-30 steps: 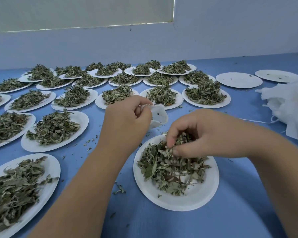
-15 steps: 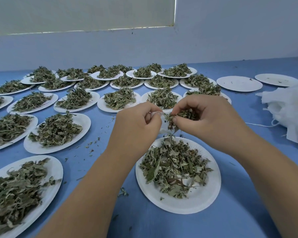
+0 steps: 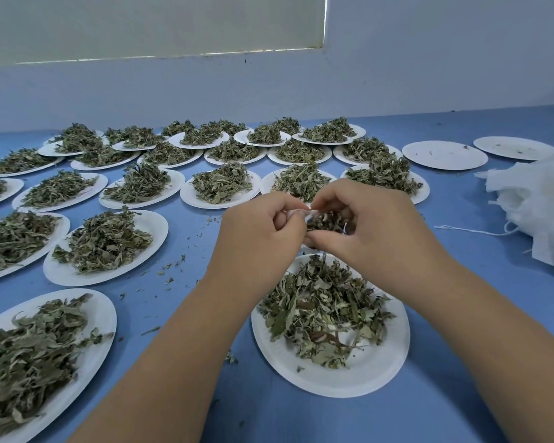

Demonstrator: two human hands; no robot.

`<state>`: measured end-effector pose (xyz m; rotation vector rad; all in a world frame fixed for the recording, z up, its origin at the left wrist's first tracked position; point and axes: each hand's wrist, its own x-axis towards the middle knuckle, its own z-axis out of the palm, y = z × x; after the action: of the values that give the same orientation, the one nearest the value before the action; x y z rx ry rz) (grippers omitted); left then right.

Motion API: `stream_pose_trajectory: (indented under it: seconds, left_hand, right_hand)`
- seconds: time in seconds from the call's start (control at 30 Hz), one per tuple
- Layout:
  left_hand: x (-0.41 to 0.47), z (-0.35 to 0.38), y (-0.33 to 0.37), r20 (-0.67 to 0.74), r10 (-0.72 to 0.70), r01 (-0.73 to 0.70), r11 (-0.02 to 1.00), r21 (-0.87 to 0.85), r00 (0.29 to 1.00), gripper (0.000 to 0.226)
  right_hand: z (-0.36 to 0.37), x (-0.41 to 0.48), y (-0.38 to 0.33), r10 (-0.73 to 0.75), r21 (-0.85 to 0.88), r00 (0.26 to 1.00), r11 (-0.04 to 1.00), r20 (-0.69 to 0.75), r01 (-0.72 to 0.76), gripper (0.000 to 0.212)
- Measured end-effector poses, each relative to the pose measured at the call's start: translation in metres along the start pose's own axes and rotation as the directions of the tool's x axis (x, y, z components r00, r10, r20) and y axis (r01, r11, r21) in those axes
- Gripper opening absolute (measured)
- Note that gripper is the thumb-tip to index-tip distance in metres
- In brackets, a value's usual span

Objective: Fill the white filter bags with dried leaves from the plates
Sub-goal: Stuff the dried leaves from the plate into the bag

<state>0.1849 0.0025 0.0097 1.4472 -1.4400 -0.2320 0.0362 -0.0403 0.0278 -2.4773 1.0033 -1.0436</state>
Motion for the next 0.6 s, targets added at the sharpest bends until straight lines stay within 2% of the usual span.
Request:
stream_pose_trajectory:
  seconds: [0.13,0.23,0.4,0.47,0.53,0.6]
  left_hand:
    - [0.0008,-0.0001,0.0007,-0.008,-0.021,0.021,1.0,-0.013,1.0,0.02]
    - [0.0006,0.0,0.001,-0.005,-0.039,0.039,0.999,-0.027,0.999,0.019]
    - [0.0004,0.0003,0.0012,-0.009,-0.055,0.054,0.998,-0.035,0.998,0.021]
    - [0.0006,0.0004,0.0013,-0.012,-0.055,0.054,0.998,-0.041,0.998,0.02]
    - [0.0005,0.0005,0.0015,-0.008,-0.05,0.05,0.998,-0.043,0.999,0.019]
    - [0.0004,0.0009,0.002,-0.002,-0.048,0.048,0.998,-0.049,0.999,0.018]
  right_hand:
    - [-0.0009,-0.0001,0.0003,0.004,0.016,1.0,1.0,-0.031,-0.004,0.028]
    - [0.0011,0.0014,0.0005,0.005,-0.006,1.0,1.0,0.024,-0.005,0.025]
    - [-0.0034,0.0019,0.0049,0.077,0.235,0.996,0.968,0.036,-0.083,0.028]
    - [-0.0034,0.002,0.0056,0.092,0.271,0.995,0.958,0.03,-0.097,0.029]
    - [-0.0008,0.0013,0.0063,0.091,0.249,0.996,0.965,-0.004,-0.088,0.028]
    - [0.0018,0.0004,0.0058,0.057,0.148,0.997,0.988,-0.049,-0.049,0.024]
